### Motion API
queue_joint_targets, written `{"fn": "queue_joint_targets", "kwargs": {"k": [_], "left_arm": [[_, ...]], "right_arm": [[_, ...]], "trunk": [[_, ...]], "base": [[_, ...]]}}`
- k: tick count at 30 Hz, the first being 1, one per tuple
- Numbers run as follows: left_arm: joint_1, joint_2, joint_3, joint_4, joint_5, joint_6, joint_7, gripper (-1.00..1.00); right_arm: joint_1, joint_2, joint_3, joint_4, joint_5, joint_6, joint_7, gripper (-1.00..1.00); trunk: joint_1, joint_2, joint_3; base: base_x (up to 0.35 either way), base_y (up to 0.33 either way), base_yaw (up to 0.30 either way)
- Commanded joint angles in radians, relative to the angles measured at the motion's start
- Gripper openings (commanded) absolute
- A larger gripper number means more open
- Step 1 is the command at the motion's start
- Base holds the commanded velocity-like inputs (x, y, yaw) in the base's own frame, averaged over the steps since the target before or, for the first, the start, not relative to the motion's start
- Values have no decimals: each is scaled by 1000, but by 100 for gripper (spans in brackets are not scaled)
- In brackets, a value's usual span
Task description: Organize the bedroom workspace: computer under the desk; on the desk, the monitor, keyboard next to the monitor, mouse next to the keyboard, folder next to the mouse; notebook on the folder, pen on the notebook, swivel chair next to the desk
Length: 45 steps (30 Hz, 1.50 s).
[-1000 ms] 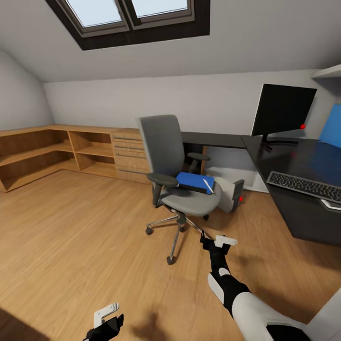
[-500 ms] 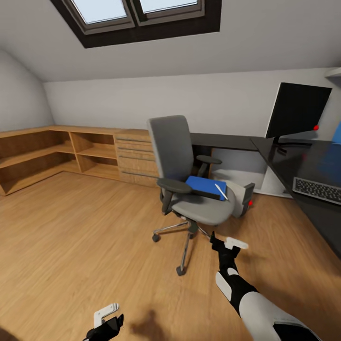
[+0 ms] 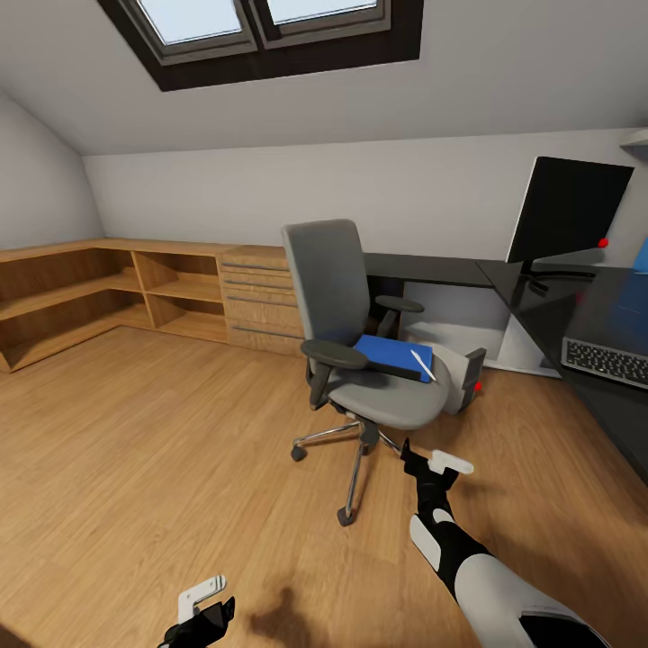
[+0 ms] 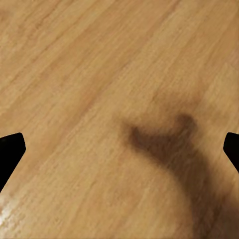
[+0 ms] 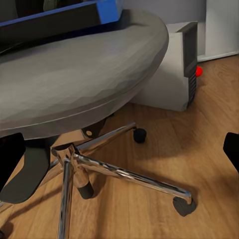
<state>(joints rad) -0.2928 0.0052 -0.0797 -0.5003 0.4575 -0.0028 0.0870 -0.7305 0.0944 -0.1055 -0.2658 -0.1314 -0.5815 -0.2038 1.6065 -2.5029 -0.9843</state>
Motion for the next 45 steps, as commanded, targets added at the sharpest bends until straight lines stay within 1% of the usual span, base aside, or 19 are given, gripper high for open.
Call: {"fn": "queue_joint_targets", "kwargs": {"k": [1, 5, 10, 31, 45], "left_arm": [[0, 1, -8, -1, 7, 0, 9, 100], [0, 1, -8, -1, 7, 0, 8, 100], [0, 1, -8, -1, 7, 0, 8, 100], [0, 1, -8, -1, 7, 0, 8, 100], [0, 1, -8, -1, 7, 0, 8, 100]], "right_arm": [[-1, 1, -3, 0, -5, -4, 3, 100], [-1, 1, -3, 0, -5, -4, 3, 100], [-1, 1, -3, 1, -5, -5, 3, 100], [-1, 1, -3, 3, -5, -5, 3, 100], [-1, 1, -3, 5, -7, -4, 4, 100]], "trunk": [[0, 0, -1], [0, 0, -1], [0, 0, 1], [0, 0, 12], [0, 0, 13]], "base": [[1, 2, 0], [1, 1, -21], [0, 0, -156], [0, 0, -245], [0, 0, -185]]}}
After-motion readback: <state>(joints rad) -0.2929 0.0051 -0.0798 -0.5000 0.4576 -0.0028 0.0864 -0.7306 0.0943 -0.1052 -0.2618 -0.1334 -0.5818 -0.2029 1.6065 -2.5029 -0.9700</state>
